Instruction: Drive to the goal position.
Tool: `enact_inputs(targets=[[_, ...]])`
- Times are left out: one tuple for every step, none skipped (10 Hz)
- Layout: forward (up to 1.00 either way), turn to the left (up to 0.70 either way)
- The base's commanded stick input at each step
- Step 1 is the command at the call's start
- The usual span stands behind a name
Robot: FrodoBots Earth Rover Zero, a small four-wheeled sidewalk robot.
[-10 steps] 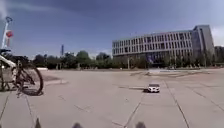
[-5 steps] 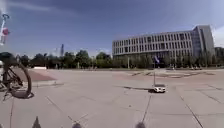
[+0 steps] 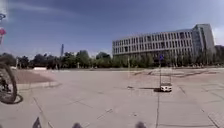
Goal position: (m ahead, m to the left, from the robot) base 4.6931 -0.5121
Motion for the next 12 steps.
enact_inputs(targets=[[0.7, -0.04], [0.7, -0.04], [0.7, -0.04], [0.7, -0.04], [0.7, -0.04], [0.7, -0.04], [0.7, -0.04], [0.7, -0.04], [0.7, -0.04], [0.7, -0.04], [0.7, -0.04], [0.7, -0.04]])
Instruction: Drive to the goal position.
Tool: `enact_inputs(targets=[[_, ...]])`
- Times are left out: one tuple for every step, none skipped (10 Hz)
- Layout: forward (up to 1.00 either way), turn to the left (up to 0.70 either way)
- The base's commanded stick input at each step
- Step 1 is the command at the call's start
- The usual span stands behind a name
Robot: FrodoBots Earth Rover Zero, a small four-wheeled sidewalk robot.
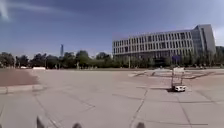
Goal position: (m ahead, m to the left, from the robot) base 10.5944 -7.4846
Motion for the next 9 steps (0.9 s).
enact_inputs(targets=[[0.7, -0.04], [0.7, -0.04], [0.7, -0.04], [0.7, -0.04], [0.7, -0.04], [0.7, -0.04], [0.7, -0.04], [0.7, -0.04], [0.7, -0.04]])
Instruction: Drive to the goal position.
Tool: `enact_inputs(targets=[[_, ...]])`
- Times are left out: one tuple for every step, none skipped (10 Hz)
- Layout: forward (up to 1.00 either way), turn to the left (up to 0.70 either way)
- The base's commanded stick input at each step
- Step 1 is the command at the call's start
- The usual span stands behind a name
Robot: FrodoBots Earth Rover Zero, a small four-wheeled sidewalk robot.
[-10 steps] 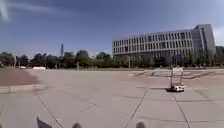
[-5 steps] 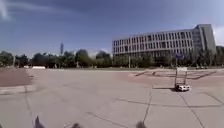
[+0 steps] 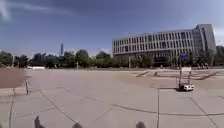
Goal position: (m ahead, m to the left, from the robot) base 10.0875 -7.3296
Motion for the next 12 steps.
enact_inputs(targets=[[0.69, -0.04], [0.66, -0.03], [0.66, -0.03], [0.64, -0.06], [0.53, -0.19], [0.42, -0.15], [0.42, -0.15], [0.42, -0.15], [0.69, -0.04], [0.7, -0.04], [0.7, -0.04], [0.7, -0.04]])
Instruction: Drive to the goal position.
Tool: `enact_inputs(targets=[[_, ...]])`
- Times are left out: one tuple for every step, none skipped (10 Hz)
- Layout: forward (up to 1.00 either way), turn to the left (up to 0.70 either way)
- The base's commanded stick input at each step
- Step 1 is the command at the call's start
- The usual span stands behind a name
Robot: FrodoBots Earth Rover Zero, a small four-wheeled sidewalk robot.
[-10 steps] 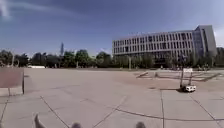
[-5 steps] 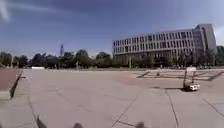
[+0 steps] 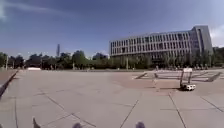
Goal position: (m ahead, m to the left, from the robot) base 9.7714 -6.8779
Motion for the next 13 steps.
enact_inputs(targets=[[0.7, -0.04], [0.7, -0.04], [0.7, -0.04], [0.7, -0.04], [0.7, -0.04], [0.7, 0.01], [0.7, 0.1], [0.7, 0.1], [0.7, 0.06], [0.7, -0.04], [0.7, -0.04], [0.7, -0.04], [0.7, -0.04]])
